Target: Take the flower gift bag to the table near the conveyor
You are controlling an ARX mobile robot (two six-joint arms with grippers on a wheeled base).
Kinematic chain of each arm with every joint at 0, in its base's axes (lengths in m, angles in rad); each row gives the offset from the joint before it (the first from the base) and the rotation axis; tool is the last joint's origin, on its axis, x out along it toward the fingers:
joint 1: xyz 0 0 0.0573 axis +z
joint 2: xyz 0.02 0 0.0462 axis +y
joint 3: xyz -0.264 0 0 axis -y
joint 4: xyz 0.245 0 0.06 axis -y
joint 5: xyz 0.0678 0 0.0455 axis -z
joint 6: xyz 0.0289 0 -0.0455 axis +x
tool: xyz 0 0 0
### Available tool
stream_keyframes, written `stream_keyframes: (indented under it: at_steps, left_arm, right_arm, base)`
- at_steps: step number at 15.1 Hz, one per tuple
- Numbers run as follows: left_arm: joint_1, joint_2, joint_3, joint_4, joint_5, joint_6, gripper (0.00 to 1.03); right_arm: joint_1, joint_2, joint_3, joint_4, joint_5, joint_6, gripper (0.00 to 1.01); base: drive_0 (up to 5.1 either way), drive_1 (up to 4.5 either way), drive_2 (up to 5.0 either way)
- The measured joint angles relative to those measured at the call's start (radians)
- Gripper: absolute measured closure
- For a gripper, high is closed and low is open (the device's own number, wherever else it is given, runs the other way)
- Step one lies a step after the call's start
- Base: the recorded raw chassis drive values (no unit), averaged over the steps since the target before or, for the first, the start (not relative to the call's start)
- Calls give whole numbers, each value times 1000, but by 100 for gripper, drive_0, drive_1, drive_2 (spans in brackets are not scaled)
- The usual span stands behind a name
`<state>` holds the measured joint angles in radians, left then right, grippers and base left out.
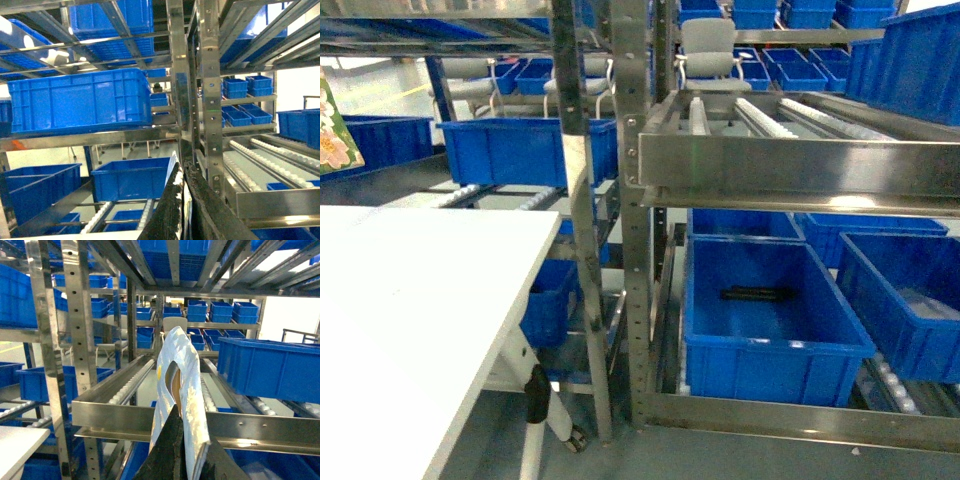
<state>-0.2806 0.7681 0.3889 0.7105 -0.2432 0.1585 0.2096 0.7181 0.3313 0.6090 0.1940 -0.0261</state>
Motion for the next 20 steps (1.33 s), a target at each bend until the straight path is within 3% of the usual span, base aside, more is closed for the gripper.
stream_keyframes:
  at_steps: [20]
  left_arm:
    - [1, 0, 0, 2, 0, 0, 101]
  right_arm:
    - [0, -2, 0, -3, 0, 0, 99]
  base:
    - [-495, 246, 246]
